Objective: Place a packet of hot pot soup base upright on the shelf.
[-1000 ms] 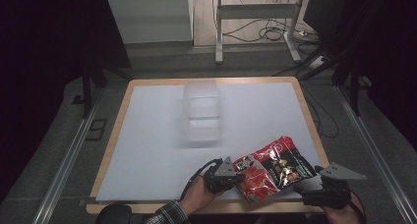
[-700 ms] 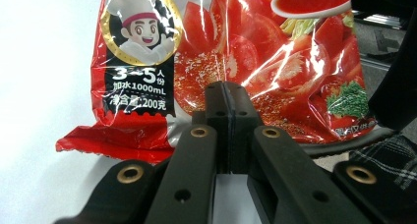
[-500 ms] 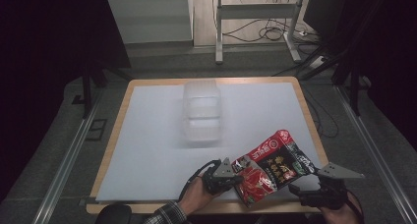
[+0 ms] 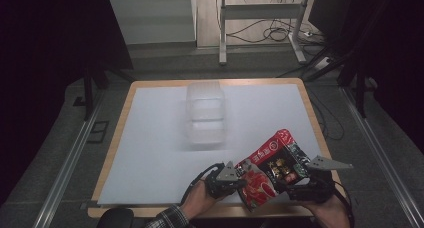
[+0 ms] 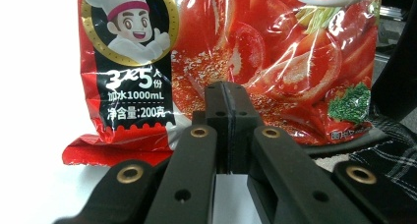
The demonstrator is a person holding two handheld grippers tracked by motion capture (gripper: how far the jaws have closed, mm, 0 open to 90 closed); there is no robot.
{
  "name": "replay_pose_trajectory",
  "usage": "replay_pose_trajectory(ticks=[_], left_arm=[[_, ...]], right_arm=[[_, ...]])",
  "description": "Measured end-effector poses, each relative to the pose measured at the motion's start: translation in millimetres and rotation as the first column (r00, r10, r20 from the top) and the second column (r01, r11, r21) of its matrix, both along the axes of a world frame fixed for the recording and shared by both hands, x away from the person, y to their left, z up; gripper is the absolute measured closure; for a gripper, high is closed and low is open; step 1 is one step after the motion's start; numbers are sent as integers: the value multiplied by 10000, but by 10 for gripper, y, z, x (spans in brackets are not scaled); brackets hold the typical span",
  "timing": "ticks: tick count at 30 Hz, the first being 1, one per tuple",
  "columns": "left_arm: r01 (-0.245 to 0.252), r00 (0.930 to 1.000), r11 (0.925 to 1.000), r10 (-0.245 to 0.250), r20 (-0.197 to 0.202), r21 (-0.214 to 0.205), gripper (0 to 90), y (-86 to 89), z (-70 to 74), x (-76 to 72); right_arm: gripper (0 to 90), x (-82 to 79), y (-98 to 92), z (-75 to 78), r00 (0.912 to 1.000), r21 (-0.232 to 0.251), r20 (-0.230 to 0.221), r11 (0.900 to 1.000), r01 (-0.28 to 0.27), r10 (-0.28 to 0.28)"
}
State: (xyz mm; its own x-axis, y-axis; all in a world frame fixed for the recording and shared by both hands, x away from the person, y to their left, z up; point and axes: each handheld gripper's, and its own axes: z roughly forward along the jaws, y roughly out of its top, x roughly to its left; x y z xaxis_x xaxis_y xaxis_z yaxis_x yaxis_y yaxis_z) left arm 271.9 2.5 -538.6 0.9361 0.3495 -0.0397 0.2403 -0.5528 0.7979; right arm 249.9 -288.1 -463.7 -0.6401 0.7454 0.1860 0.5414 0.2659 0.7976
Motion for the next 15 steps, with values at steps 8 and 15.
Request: replay_pose_trajectory(ticks=[8, 15], left_arm=[[-62, 10000, 9998, 61, -53, -167, 900, -11, -8, -12], [-76, 10000, 9999, 76, 8, -145, 899, -10, -11, -37]], right_arm=[[454, 122, 58, 46, 9991, 511, 378, 9985, 192, -212], [686, 188, 123, 87, 9973, 1147, 647, 9930, 276, -352]])
